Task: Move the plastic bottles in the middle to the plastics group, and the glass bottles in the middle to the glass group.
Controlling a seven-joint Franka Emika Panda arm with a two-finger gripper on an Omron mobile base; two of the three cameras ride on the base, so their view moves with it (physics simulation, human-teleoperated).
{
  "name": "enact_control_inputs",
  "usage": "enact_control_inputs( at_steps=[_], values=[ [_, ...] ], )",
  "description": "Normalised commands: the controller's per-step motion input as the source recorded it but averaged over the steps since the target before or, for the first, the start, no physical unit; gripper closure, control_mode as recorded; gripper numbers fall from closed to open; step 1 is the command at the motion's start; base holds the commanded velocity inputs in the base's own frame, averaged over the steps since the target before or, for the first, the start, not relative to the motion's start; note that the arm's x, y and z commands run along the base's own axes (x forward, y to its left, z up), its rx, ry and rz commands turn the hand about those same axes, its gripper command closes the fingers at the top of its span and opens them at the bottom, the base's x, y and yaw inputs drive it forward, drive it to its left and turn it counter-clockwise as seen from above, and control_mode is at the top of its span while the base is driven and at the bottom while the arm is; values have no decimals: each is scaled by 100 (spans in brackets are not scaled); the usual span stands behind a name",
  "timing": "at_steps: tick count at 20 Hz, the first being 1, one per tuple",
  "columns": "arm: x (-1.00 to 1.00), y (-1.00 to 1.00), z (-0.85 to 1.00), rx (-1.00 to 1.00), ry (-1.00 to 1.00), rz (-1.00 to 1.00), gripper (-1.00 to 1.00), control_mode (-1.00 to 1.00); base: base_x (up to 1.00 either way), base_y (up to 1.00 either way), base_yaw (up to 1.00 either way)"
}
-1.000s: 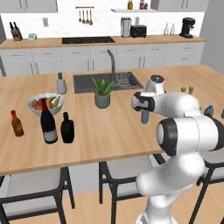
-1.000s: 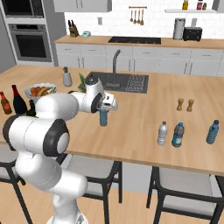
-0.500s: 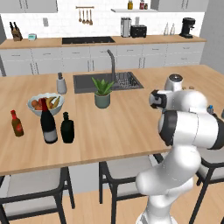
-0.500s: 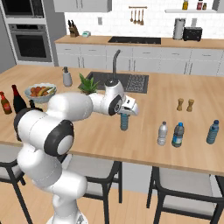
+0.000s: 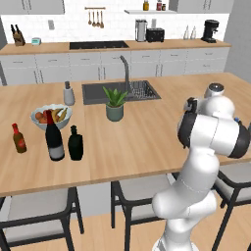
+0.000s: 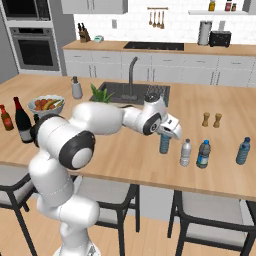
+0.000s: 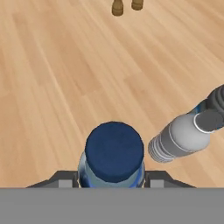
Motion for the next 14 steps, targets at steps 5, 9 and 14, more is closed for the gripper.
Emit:
enact_control_inputs(
  at_steps=[5, 9, 14],
  values=[
    [0, -37, 0, 3, 0, -2, 100, -100, 0, 0, 0],
    [0, 0, 0, 0, 0, 3, 100, -100, 0, 0, 0],
    [0, 3, -4, 0, 0, 4, 100, -100, 0, 0, 0]
  ],
)
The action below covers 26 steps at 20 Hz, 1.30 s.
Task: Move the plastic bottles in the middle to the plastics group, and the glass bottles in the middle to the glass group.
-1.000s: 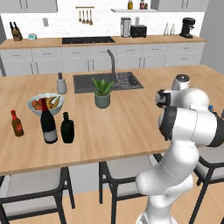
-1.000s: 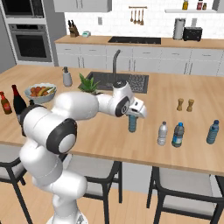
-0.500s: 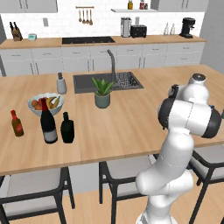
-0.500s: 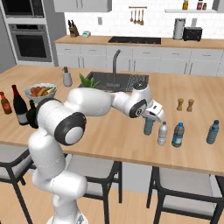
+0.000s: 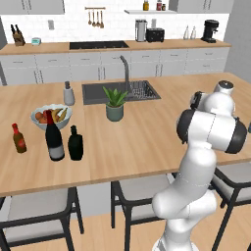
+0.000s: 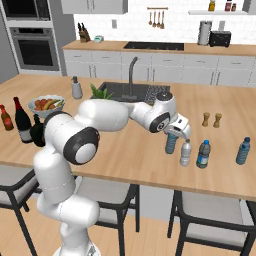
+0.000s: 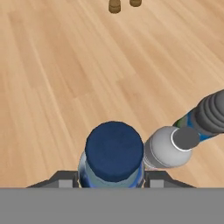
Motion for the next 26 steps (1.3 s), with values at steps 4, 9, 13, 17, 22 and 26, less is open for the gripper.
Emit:
enact_control_inputs(
  at_steps=[4, 9, 13, 17, 22, 26],
  values=[
    [4, -1, 0, -4, 0, 2, 100, -100, 0, 0, 0],
    [3, 0, 0, -4, 0, 9, 100, -100, 0, 0, 0],
    [0, -28, -2, 2, -1, 9, 100, -100, 0, 0, 0],
    [1, -49, 0, 1, 0, 4, 100, -100, 0, 0, 0],
    [12, -8, 0, 0, 0, 5, 100, -100, 0, 0, 0],
    [12, 10, 0, 0, 0, 6, 100, -100, 0, 0, 0]
  ],
)
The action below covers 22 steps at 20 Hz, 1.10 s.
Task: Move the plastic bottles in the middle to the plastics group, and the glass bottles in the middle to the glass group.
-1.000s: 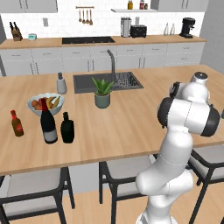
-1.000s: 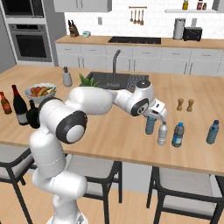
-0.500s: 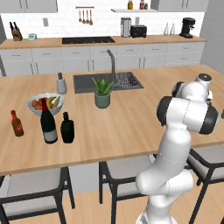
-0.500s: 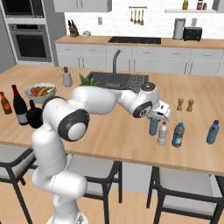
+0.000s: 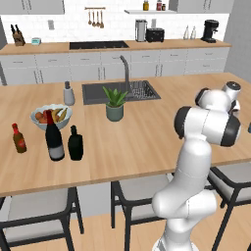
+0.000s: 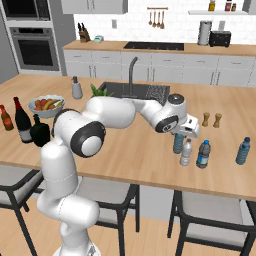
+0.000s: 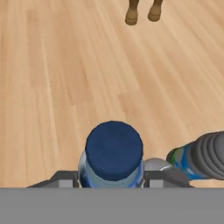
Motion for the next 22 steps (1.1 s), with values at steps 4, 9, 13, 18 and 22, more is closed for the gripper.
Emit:
enact_control_inputs(
  at_steps=[4, 9, 13, 18, 22],
  values=[
    [1, 24, -3, 0, -1, 6, 100, -100, 0, 0, 0],
    [17, 8, -39, -1, -4, 6, 100, -100, 0, 0, 0],
    [19, 0, -50, -4, -4, 5, 100, -100, 0, 0, 0],
    [0, 0, -15, -2, 0, 4, 100, -100, 0, 0, 0],
    [0, 0, 0, 0, 0, 5, 100, -100, 0, 0, 0]
  ],
)
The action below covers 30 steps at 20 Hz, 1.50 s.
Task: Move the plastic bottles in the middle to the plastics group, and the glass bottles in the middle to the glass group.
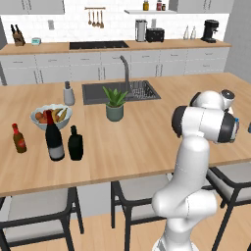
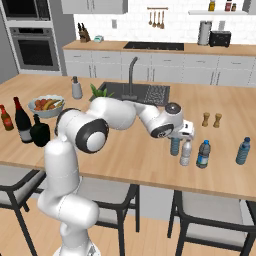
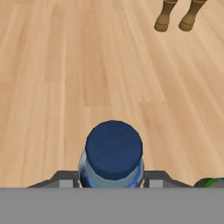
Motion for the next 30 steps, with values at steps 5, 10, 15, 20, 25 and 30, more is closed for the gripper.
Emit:
enact_control_inputs(
  at_steps=[5, 10, 15, 20, 25, 30],
  values=[
    [-4, 27, 13, 0, 0, 5, 100, -100, 0, 0, 0],
    [-3, 21, -7, -1, -1, 3, 100, -100, 0, 0, 0],
    [0, 10, -24, -1, -12, 2, 100, -100, 0, 0, 0],
    [-1, 0, -37, 0, -9, 0, 100, -100, 0, 0, 0],
    [-1, 0, 2, 0, 0, 0, 100, -100, 0, 0, 0],
    [-1, 0, 3, 0, 0, 0, 100, -100, 0, 0, 0]
  ],
)
